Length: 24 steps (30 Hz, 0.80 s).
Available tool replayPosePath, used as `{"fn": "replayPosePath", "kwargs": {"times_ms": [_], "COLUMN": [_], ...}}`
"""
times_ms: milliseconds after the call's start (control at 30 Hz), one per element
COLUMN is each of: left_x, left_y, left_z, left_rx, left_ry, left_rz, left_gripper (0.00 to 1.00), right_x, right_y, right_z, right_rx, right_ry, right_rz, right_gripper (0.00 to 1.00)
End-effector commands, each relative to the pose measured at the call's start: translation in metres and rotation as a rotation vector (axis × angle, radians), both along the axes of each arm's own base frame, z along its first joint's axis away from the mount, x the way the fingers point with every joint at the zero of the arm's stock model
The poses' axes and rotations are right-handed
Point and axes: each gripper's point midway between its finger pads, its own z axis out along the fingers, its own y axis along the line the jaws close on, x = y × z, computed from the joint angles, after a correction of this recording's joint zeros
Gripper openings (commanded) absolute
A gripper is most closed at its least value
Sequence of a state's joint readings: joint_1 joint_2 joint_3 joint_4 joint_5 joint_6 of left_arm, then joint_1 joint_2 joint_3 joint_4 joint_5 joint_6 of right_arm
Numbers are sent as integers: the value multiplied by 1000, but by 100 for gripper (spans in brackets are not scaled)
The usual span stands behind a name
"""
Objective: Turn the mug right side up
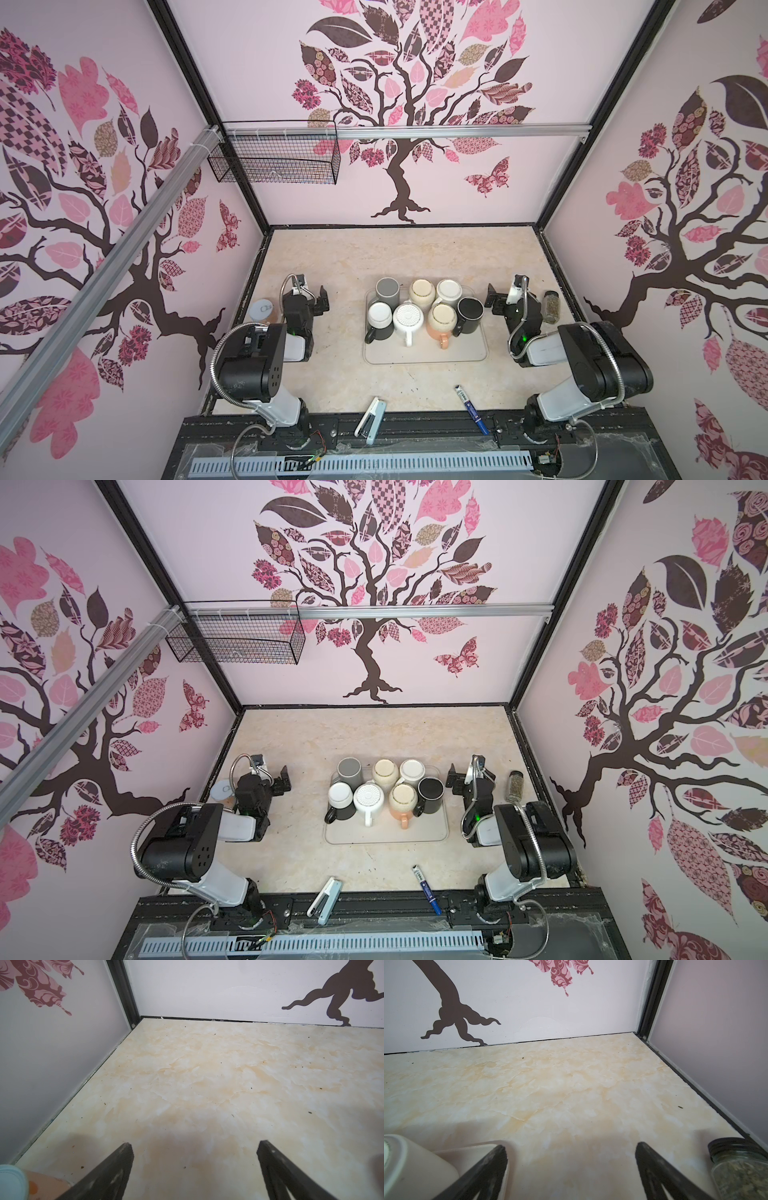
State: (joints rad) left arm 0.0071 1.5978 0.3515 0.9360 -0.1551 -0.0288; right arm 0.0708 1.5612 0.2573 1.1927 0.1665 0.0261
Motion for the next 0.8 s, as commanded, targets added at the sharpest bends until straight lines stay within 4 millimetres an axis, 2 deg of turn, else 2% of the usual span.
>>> {"fn": "replayPosePath", "kwargs": {"times_ms": [0,433,567,633,700,767], "left_x": [8,7,5,3,1,-3], "left_y": [2,1,-5,-6,-8,-8], "left_z": [15,16,33,40,55,76], "left_rx": [-9,-8,24,47,103,126], "left_ry": [-43,-47,-53,-58,-60,-75], "left_rz": [1,0,-13,4,56,114], "left_gripper": [96,96,96,96,96,96], "right_x": [6,7,8,16,19,18], "right_y": [0,0,1,-1,-10,-10], "right_z": [3,3,9,20,50,80], "right_rx": [5,21,16,15,82,164], "right_ry": [-8,-5,-3,47,27,-23], "right_rz": [4,24,35,19,-45,-39], "right_gripper": [100,100,100,100,100,100]}}
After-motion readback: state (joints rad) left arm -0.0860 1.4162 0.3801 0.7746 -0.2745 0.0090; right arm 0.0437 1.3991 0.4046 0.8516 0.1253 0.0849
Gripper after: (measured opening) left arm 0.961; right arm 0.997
